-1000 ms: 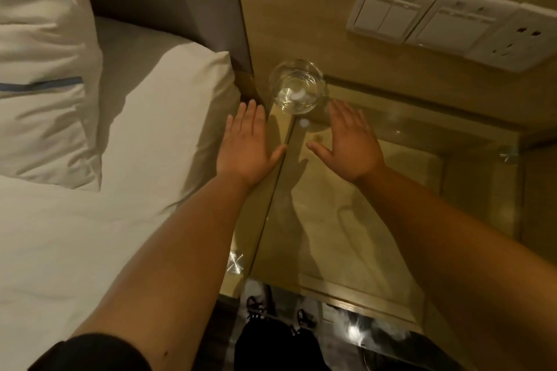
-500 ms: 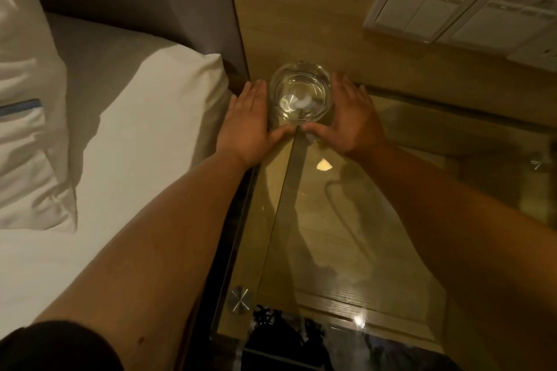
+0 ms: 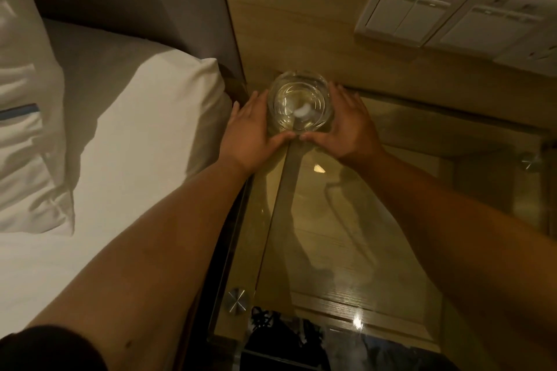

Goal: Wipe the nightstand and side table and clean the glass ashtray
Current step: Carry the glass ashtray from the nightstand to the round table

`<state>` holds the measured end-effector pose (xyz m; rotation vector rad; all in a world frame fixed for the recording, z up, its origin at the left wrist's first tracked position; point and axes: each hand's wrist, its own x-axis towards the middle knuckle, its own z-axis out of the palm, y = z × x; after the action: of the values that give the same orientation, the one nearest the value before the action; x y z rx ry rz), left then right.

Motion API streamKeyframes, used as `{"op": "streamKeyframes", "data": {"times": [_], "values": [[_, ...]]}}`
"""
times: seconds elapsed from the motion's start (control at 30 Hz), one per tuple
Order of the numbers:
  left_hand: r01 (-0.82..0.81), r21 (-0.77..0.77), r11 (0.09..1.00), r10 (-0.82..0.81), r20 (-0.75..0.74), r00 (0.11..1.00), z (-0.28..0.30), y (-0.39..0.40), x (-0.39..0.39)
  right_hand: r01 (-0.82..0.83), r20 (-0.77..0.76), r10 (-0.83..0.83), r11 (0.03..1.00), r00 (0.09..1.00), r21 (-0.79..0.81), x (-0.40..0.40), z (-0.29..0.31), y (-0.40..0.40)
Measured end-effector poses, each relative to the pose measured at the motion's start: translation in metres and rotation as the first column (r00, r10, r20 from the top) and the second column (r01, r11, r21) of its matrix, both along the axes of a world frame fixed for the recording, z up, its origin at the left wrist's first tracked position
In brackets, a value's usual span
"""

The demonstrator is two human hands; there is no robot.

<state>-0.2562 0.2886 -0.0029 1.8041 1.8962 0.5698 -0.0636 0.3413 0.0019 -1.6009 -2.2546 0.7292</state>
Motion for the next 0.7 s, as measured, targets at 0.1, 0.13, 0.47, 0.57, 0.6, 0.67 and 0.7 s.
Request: {"op": "streamKeyframes", "data": {"times": [0.1, 0.13, 0.47, 0.57, 0.6, 0.67, 0.7], "values": [[0.004, 0.012, 1.0, -0.004, 0.009, 1.0, 0.007, -0.01, 0.007, -0.011, -0.007, 0.011, 1.0, 1.0, -0.002, 0.006, 0.01, -0.01], [0.005, 0.013, 1.0, -0.005, 0.012, 1.0, 0.01, -0.014, 0.01, -0.014, -0.007, 0.014, 1.0, 1.0, -0.001, 0.009, 0.015, -0.014], [0.03, 0.006, 1.0, -0.03, 0.147, 0.989, 0.06, -0.081, 0.061, 0.034, -0.022, -0.035, 0.999, 0.999, -0.035, 0.062, 0.064, -0.091], [0.066, -0.015, 0.998, -0.064, 0.112, 0.992, 0.068, -0.098, 0.079, 0.093, -0.027, -0.094, 0.994, 0.995, -0.049, 0.08, 0.074, -0.117], [0.085, -0.021, 0.996, -0.082, 0.11, 0.99, 0.068, -0.105, 0.085, 0.115, -0.023, -0.117, 0.992, 0.993, -0.057, 0.087, 0.077, -0.126], [0.114, -0.032, 0.993, -0.11, 0.118, 0.987, 0.069, -0.118, 0.097, 0.149, -0.007, -0.149, 0.987, 0.989, -0.067, 0.101, 0.08, -0.147], [0.134, -0.035, 0.99, -0.129, 0.118, 0.985, 0.069, -0.125, 0.104, 0.171, 0.003, -0.171, 0.983, 0.985, -0.067, 0.109, 0.081, -0.159]]}}
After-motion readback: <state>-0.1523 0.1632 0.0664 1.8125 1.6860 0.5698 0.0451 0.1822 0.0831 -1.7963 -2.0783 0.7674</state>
